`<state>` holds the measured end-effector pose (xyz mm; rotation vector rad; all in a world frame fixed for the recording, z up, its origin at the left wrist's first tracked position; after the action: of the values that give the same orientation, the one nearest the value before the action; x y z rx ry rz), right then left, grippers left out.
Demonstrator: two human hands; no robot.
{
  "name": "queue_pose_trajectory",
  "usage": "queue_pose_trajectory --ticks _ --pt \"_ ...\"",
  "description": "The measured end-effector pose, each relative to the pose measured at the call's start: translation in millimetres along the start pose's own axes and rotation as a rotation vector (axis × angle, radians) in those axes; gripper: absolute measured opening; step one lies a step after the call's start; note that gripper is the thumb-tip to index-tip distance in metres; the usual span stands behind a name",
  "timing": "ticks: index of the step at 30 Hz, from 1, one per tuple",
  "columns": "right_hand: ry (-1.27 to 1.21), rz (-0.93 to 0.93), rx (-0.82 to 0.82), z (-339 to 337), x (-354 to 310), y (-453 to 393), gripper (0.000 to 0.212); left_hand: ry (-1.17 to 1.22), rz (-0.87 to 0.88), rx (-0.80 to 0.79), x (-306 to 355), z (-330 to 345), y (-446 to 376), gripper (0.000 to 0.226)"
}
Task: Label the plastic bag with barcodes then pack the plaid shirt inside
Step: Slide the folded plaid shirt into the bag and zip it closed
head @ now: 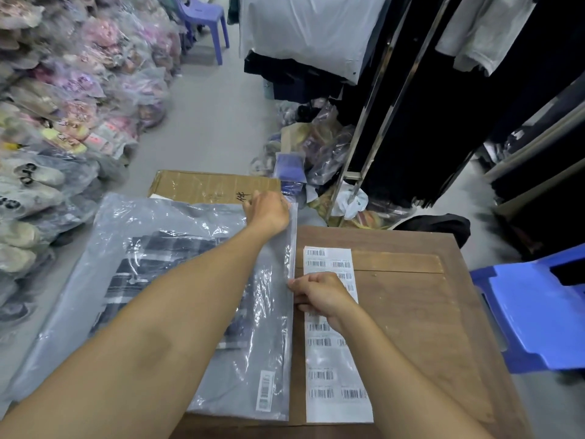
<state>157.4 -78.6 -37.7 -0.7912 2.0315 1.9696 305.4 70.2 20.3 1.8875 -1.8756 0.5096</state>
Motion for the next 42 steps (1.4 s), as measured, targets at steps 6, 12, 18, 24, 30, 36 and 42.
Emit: queue_pose_trajectory --ticks 6,12,18,24,30,36,42 --pt "0.125 0.113 -0.116 -1 30 6 0.014 0.016 -0.076 0.058 -4 -13 -7 0.033" --pt "0.245 0.191 -0.201 -4 41 17 0.031 0.041 -0.154 0.095 -5 -32 -11 0.032" --pt "0.393 0.294 -0.287 -1 48 29 0.028 0.063 -0.191 0.123 -7 -41 -19 0.027" --pt "0.517 0.397 -0.402 3 64 39 0.028 0.071 -0.179 0.130 -9 -42 -27 0.027" --pt "0.451 0.391 -0.457 3 65 37 0.016 0.159 -0.055 0.038 -35 -34 -40 0.027" --pt "0.391 0.364 -0.427 -12 48 31 0.018 -0.102 -0.140 -0.166 -130 -49 -12 0.050" --pt "0.264 0.253 -0.094 -52 6 18 0.014 -0.088 -0.199 -0.037 -169 -78 13 0.041"
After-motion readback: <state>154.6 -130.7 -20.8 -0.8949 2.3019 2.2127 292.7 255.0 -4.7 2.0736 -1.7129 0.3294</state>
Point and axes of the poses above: each hand's wrist, its own y-axis away from the middle knuckle, its own z-axis out of the palm, x = y × z, the point moved 9 cm from there along -y, towards the middle knuckle, and after that the axes turned 15 degrees about z, right-handed, at the moved point
